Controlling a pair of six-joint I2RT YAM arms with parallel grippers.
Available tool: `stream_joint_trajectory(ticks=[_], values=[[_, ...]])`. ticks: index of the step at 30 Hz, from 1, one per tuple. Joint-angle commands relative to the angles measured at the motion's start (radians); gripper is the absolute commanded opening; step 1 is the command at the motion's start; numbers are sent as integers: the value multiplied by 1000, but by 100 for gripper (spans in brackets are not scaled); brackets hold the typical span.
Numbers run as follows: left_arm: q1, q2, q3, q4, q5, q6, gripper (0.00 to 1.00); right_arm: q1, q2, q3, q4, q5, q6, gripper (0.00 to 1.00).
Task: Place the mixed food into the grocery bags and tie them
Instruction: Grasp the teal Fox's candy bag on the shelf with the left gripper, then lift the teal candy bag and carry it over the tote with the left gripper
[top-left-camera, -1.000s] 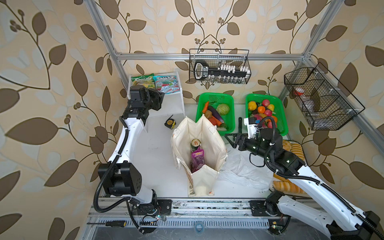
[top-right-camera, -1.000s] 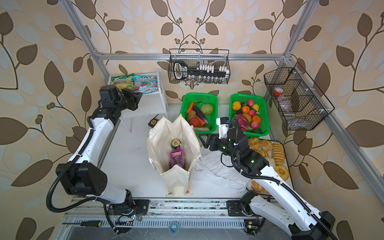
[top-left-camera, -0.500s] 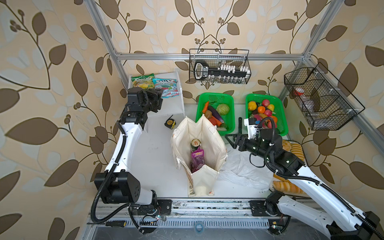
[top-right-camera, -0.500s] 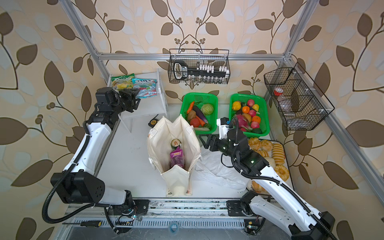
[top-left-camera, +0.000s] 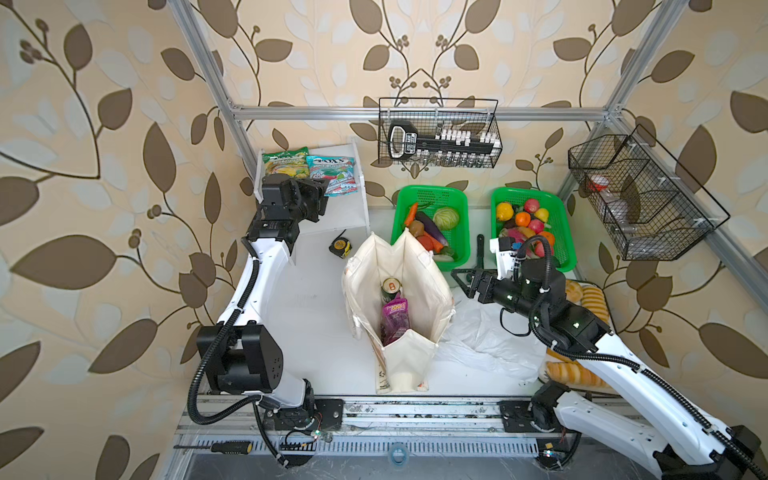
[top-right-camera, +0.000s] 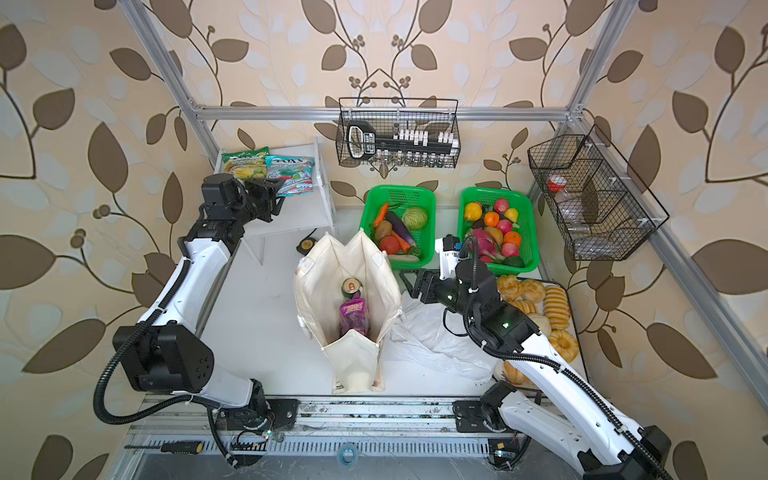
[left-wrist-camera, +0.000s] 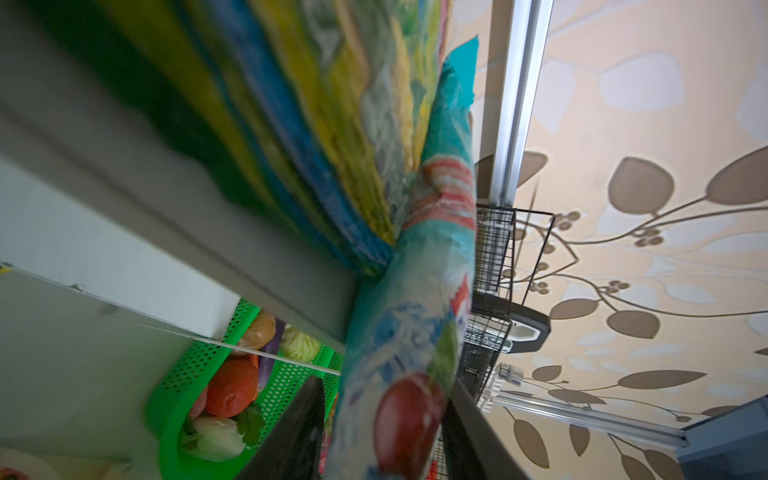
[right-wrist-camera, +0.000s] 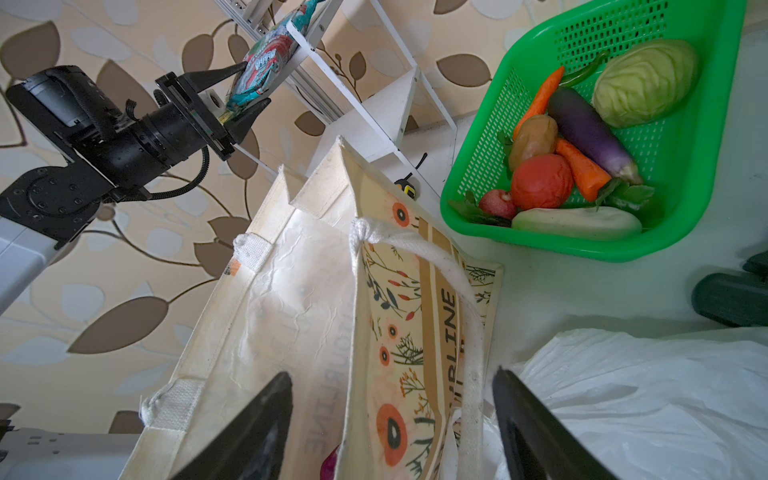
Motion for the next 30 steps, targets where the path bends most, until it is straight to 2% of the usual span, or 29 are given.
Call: stream_joint_trajectory(ticks=[1, 3, 8, 13, 15, 17, 20, 24, 27, 30], values=[[-8, -42, -26, 46, 26, -1, 30, -3, -15, -15, -2, 13, -3, 76], [-9, -59, -44, 39, 28, -1, 20, -5, -15, -17, 0, 11, 2, 76], [-8, -187, -118, 25, 21, -10, 3, -4, -7, -17, 9, 4, 9, 76], [-9, -242, -150, 29, 36, -12, 0, -4, 5, -13, 22, -7, 16, 76], [-11, -280, -152, 32, 90, 13, 0, -4, 8, -12, 27, -8, 24, 76], [-29, -328, -132, -39, 134, 108, 0, -4, 9, -14, 31, -11, 30, 76], [-99, -409, -108, -166, 96, 291, 0, -4, 10, -14, 35, -7, 30, 76], [-203, -521, -172, -172, 85, 427, 0, -3, 28, -11, 54, -11, 34, 76], [-229, -583, -204, -223, 124, 543, 0, -3, 53, 5, 62, -28, 34, 76], [-231, -620, -198, -308, 212, 642, 0, -3, 71, 20, 56, -40, 36, 76]])
